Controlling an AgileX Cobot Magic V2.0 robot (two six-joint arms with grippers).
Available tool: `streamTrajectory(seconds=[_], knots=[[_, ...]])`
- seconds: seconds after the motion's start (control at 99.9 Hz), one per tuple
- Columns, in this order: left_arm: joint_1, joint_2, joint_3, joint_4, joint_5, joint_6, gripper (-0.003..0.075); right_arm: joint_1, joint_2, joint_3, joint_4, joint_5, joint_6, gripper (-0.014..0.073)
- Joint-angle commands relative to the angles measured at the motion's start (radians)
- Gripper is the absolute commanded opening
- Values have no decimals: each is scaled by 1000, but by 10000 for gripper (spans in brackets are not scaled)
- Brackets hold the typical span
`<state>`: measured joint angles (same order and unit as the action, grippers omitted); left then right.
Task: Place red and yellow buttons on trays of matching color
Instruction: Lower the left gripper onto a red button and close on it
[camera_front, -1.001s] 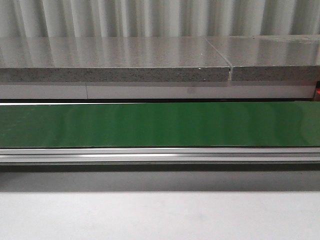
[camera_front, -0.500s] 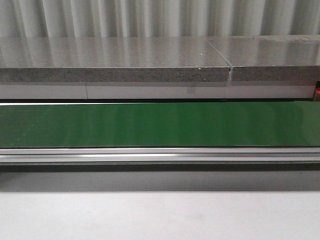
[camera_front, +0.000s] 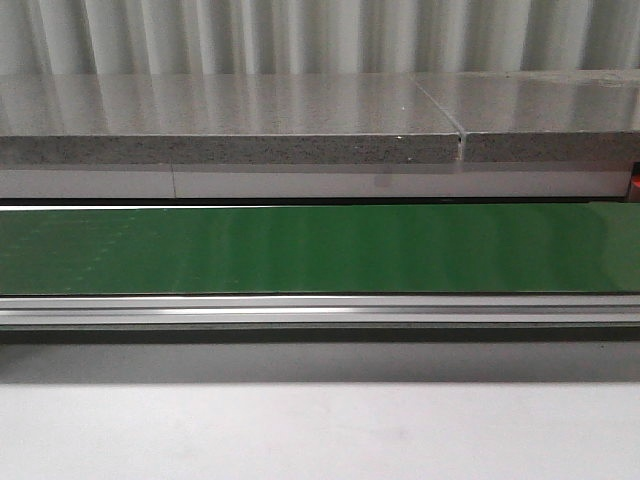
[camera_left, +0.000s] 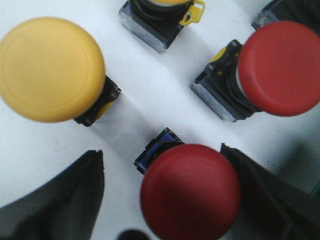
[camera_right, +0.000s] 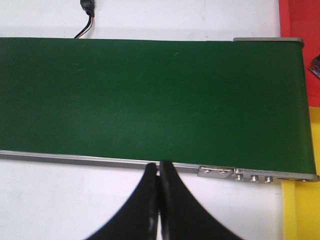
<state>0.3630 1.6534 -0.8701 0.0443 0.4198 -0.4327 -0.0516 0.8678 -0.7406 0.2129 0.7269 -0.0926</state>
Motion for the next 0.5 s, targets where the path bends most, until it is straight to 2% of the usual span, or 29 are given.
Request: streamTrajectory(seconds=[0.0, 0.09, 0.23, 0.37, 0.49], knots=[[3, -44, -28, -16, -34, -3, 316, 1, -12, -27, 5, -55, -10, -67], [3, -69, -28, -21, -31, 3, 206, 1, -12, -27, 5, -55, -10, -67], [0, -129, -28, -21, -21, 4, 78, 1, -12, -27, 5, -55, -10, -67], [-21, -212, -28, -23, -8, 20, 4, 1, -12, -27, 5, -55, -10, -67], [-57, -295, -28, -23, 2, 31, -14, 1, -12, -27, 5, -55, -10, -67]])
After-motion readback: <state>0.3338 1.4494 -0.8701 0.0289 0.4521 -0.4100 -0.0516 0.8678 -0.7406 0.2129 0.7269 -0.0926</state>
